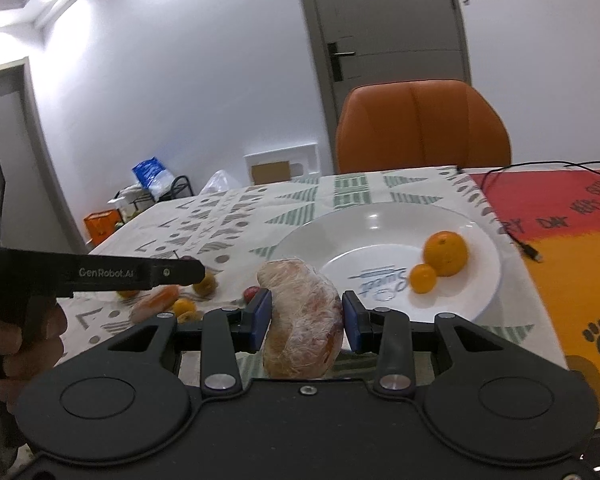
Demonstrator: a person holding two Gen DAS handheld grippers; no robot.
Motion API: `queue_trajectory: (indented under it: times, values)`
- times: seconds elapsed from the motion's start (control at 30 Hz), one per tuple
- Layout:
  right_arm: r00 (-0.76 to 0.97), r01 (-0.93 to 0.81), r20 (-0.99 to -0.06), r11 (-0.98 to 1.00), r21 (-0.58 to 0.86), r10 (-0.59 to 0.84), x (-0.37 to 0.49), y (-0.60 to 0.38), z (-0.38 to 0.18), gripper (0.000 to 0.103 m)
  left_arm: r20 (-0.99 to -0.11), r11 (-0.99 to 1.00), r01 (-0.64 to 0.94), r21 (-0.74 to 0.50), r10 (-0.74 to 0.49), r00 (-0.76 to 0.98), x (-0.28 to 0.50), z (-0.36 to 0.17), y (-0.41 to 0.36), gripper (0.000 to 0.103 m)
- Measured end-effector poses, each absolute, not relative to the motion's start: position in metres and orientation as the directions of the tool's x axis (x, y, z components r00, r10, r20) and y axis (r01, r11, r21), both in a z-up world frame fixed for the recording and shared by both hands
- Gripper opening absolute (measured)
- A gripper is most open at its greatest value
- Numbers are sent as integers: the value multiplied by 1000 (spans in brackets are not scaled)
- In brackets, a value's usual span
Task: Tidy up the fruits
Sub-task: 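Carry pomelo segment and red plum onto the white plate, open both grippers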
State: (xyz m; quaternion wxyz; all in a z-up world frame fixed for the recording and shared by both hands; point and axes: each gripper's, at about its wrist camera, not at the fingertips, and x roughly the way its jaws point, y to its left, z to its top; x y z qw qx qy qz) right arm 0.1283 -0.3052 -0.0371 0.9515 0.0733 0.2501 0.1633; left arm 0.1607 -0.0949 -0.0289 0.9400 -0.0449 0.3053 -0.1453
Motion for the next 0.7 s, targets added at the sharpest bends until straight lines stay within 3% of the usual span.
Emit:
queue_trajectory:
  times: [0.7]
  values:
    - [847, -172, -464, 960, 221, 258, 139, -338, -45, 36, -557, 926, 340, -166, -373, 742, 185, -30, -147, 22]
